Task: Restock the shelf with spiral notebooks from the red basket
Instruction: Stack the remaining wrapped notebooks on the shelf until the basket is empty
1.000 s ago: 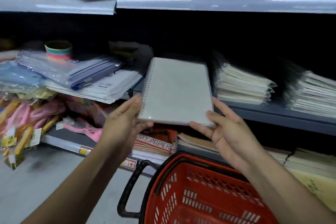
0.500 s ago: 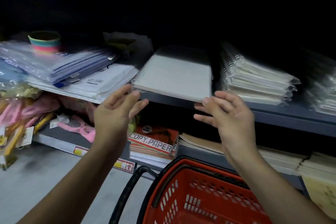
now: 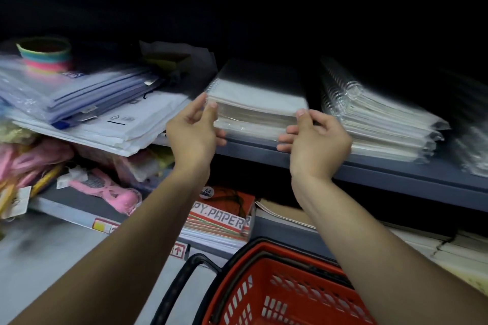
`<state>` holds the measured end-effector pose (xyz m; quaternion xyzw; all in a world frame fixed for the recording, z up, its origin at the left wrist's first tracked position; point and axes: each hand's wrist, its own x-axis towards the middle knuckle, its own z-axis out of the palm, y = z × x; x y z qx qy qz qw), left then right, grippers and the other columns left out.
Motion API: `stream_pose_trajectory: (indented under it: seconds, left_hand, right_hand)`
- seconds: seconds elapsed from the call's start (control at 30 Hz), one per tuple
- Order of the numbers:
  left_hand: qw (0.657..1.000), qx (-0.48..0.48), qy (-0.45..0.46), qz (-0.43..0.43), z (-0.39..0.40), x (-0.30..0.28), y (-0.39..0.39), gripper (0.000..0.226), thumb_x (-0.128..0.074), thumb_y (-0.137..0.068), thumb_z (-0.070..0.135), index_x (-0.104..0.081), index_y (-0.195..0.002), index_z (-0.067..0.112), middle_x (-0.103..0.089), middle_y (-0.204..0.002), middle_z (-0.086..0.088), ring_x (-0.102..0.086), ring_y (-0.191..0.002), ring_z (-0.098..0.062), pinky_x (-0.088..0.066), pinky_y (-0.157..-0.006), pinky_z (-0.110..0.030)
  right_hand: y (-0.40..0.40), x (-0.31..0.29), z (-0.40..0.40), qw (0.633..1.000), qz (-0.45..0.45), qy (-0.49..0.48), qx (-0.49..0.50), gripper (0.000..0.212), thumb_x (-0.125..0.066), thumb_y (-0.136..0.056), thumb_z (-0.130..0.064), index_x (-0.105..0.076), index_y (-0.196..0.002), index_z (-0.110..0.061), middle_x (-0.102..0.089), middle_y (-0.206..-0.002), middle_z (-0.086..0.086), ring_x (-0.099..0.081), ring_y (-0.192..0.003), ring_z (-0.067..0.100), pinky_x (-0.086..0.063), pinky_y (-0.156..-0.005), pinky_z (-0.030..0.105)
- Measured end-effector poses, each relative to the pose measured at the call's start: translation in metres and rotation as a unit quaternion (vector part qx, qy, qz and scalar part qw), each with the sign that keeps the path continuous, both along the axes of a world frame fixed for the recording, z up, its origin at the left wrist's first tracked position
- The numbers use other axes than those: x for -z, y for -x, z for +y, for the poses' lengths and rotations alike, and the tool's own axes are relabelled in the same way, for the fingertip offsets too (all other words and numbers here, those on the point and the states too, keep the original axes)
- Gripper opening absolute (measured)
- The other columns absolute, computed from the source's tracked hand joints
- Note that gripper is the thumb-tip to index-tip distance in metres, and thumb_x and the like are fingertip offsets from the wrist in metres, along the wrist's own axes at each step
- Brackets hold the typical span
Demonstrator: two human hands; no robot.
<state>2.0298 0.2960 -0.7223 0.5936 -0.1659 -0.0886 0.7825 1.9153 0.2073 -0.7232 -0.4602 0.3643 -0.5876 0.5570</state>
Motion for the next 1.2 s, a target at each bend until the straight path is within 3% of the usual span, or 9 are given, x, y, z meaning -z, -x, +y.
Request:
stream_pose_trajectory:
  seconds: [0.27, 0.43, 0.67, 0.77, 0.93, 1.0, 1.07, 1.17, 1.2]
  left_hand:
    - [0.995, 0.076, -0.044, -0.039, 0.02, 0.0, 0.005, 0.072, -0.075, -0.088, 0.024, -0.04, -0.151, 0.023, -0.067, -0.103, -0.009, -0.061, -0.066, -0.015, -0.056, -0.057, -0.024]
    - [0.994, 0.089, -0.055, -0.033, 0.048, -0.003, 0.037, 0.06, -0.073, -0.09, 0.026, -0.049, -0.144, 0.028, -0.07, -0.106, -0.01, -0.064, -0.065, -0.008, -0.056, -0.06, -0.024]
    - [0.983, 0.145, -0.115, -0.011, 0.087, 0.01, 0.117, 0.042, -0.072, -0.09, 0.021, -0.061, -0.132, 0.021, -0.072, -0.08, 0.008, -0.063, -0.059, -0.007, -0.056, -0.055, -0.026]
    - [0.97, 0.193, -0.15, 0.016, 0.104, 0.034, 0.148, 0.036, -0.071, -0.09, 0.017, -0.065, -0.125, 0.016, -0.071, -0.087, 0.0, -0.064, -0.065, -0.012, -0.058, -0.055, -0.027]
    - [0.93, 0.247, -0.246, 0.119, 0.129, 0.081, 0.178, 0.041, -0.077, -0.083, 0.012, -0.064, -0.121, 0.003, -0.066, -0.1, -0.019, -0.061, -0.081, -0.03, -0.059, -0.063, -0.034]
    - [0.9, 0.286, -0.283, 0.168, 0.132, 0.095, 0.18, 0.056, -0.08, -0.062, 0.014, -0.062, -0.112, -0.002, -0.06, -0.102, -0.024, -0.056, -0.087, -0.034, -0.051, -0.077, -0.042]
    - [0.875, 0.317, -0.323, 0.171, 0.13, 0.11, 0.181, 0.05, -0.075, -0.056, 0.018, -0.063, -0.102, 0.003, -0.06, -0.1, -0.023, -0.056, -0.084, -0.032, -0.05, -0.074, -0.038]
    - [0.861, 0.307, -0.368, 0.17, 0.123, 0.14, 0.183, 0.008, -0.057, -0.093, -0.003, -0.062, -0.099, -0.001, -0.061, -0.09, -0.021, -0.06, -0.059, -0.023, -0.045, -0.051, -0.021]
    - [0.843, 0.3, -0.42, 0.147, 0.122, 0.154, 0.185, 0.015, -0.049, -0.099, -0.002, -0.063, -0.102, -0.003, -0.062, -0.09, -0.021, -0.064, -0.059, -0.019, -0.045, -0.047, -0.017]
  right_hand:
    - [0.016, 0.006, 0.002, 0.998, 0.001, 0.025, -0.061, 0.032, -0.065, -0.097, -0.021, -0.061, -0.128, -0.014, -0.069, -0.068, 0.008, -0.065, -0.051, 0.027, -0.053, -0.046, 0.032]
    - [0.072, 0.008, 0.026, 0.988, 0.067, 0.028, -0.134, 0.021, -0.066, -0.097, -0.024, -0.067, -0.116, -0.016, -0.073, -0.083, 0.01, -0.07, -0.061, 0.025, -0.058, -0.053, 0.034]
    - [0.171, 0.015, 0.067, 0.952, 0.198, 0.006, -0.232, 0.008, -0.065, -0.097, -0.026, -0.071, -0.1, -0.023, -0.072, -0.096, 0.011, -0.074, -0.078, 0.026, -0.063, -0.065, 0.039]
    - [0.213, 0.032, 0.086, 0.937, 0.243, -0.012, -0.251, 0.008, -0.062, -0.098, -0.027, -0.07, -0.097, -0.026, -0.072, -0.097, 0.01, -0.073, -0.08, 0.025, -0.063, -0.066, 0.036]
    - [0.266, 0.092, 0.105, 0.887, 0.343, -0.106, -0.289, 0.016, -0.061, -0.097, -0.035, -0.072, -0.097, -0.023, -0.074, -0.097, 0.005, -0.075, -0.081, 0.022, -0.063, -0.076, 0.041]
    - [0.276, 0.12, 0.108, 0.847, 0.395, -0.18, -0.307, 0.027, -0.062, -0.096, -0.038, -0.071, -0.095, -0.013, -0.074, -0.097, 0.016, -0.072, -0.077, 0.025, -0.061, -0.079, 0.043]
    - [0.28, 0.144, 0.112, 0.8, 0.436, -0.233, -0.339, 0.033, -0.063, -0.093, -0.046, -0.07, -0.096, -0.014, -0.074, -0.095, 0.016, -0.071, -0.078, 0.024, -0.061, -0.078, 0.042]
    - [0.274, 0.176, 0.116, 0.771, 0.475, -0.26, -0.335, 0.044, -0.063, -0.092, -0.051, -0.067, -0.109, -0.011, -0.073, -0.098, 0.01, -0.072, -0.091, 0.026, -0.062, -0.081, 0.039]
    - [0.273, 0.188, 0.117, 0.763, 0.493, -0.266, -0.323, 0.046, -0.063, -0.091, -0.052, -0.067, -0.11, -0.009, -0.072, -0.099, 0.01, -0.071, -0.093, 0.027, -0.06, -0.085, 0.04]
